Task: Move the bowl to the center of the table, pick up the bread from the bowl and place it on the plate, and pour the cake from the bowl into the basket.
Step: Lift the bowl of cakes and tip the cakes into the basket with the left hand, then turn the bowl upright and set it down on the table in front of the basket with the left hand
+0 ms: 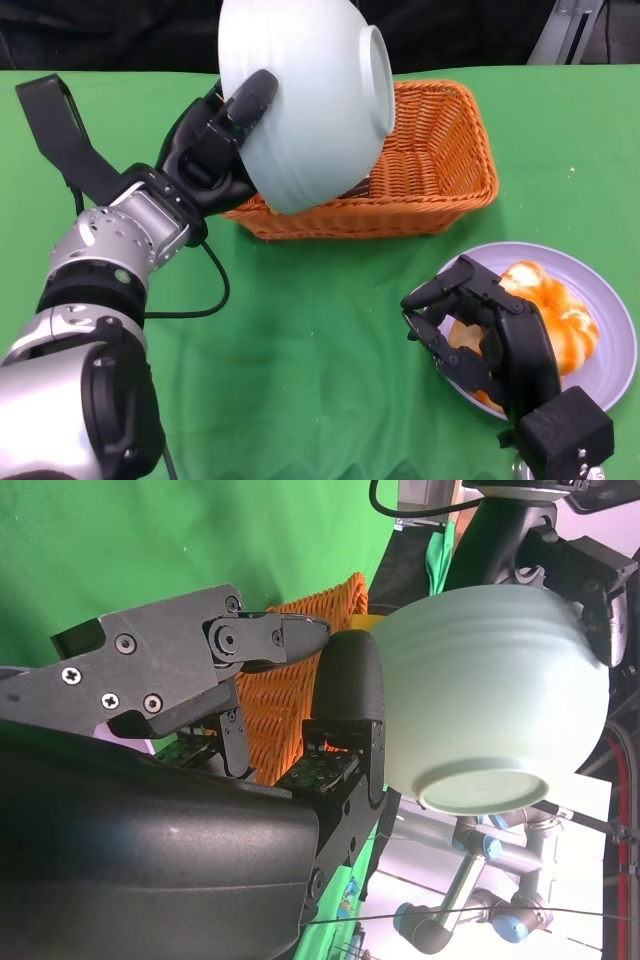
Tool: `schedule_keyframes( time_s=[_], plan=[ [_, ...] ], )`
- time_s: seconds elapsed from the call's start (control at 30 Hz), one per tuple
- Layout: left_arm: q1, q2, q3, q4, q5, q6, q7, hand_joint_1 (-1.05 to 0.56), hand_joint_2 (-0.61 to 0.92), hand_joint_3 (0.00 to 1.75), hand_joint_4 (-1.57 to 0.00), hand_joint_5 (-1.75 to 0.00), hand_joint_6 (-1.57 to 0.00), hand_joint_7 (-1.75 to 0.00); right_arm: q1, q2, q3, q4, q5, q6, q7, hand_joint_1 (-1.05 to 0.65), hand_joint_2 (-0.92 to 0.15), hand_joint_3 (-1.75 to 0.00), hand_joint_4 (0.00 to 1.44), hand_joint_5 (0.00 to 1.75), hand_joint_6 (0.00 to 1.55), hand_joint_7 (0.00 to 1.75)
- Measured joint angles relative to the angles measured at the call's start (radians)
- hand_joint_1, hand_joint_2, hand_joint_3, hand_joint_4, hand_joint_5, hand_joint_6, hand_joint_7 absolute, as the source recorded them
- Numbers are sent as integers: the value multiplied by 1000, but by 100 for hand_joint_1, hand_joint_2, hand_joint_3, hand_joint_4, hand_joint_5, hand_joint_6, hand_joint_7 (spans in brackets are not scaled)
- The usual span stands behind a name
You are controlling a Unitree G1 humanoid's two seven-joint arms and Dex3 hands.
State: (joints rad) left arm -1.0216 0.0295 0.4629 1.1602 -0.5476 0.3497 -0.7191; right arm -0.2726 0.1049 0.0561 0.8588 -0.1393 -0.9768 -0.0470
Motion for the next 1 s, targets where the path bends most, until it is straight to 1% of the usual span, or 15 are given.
schedule_keyframes(
  time_s=[0.07,0.2,0.33,0.37,0.43,0.53,0.67,0.87,1.0],
  plan=[
    [0,0,-26,-3,27,-49,-10,-12,64,109,-74,-163,-86,-146,-1,0,0,0,0,0,2,-17,-82,-39,66,152,57,130],
    [1,0,-64,-6,66,-133,-25,-11,63,114,-73,-170,-84,-149,-1,0,0,1,6,0,12,-16,-82,-40,64,154,57,130],
    [3,0,-92,-8,92,-202,-59,-9,59,120,-72,-171,-84,-146,-1,1,1,1,5,0,10,-17,-82,-41,63,155,57,130],
    [4,0,-99,-8,101,-217,-66,-7,56,121,-76,-165,-86,-140,-1,2,1,1,5,0,9,-17,-82,-41,65,156,57,130],
    [4,0,-113,-8,119,-251,-79,-7,54,121,-78,-161,-88,-136,-1,4,1,2,5,-2,9,-16,-81,-41,66,155,57,130],
    [4,0,-129,-8,133,-286,-103,-7,53,121,-79,-161,-90,-134,-2,4,1,4,2,-6,7,-18,-80,-41,66,154,58,131],
    [4,0,-134,-7,144,-295,-115,-7,52,121,-79,-161,-90,-133,-2,4,1,7,-1,-8,4,-18,-80,-43,66,154,58,131],
    [4,0,-156,-7,174,-339,-121,-11,52,120,-80,-163,-89,-139,-7,7,3,12,-7,-13,-10,-14,-80,-45,69,153,58,131],
    [5,0,-173,-7,194,-363,-122,-13,51,123,-79,-165,-84,-148,-10,8,4,22,-8,-16,-10,-14,-81,-46,71,150,59,130]
  ],
)
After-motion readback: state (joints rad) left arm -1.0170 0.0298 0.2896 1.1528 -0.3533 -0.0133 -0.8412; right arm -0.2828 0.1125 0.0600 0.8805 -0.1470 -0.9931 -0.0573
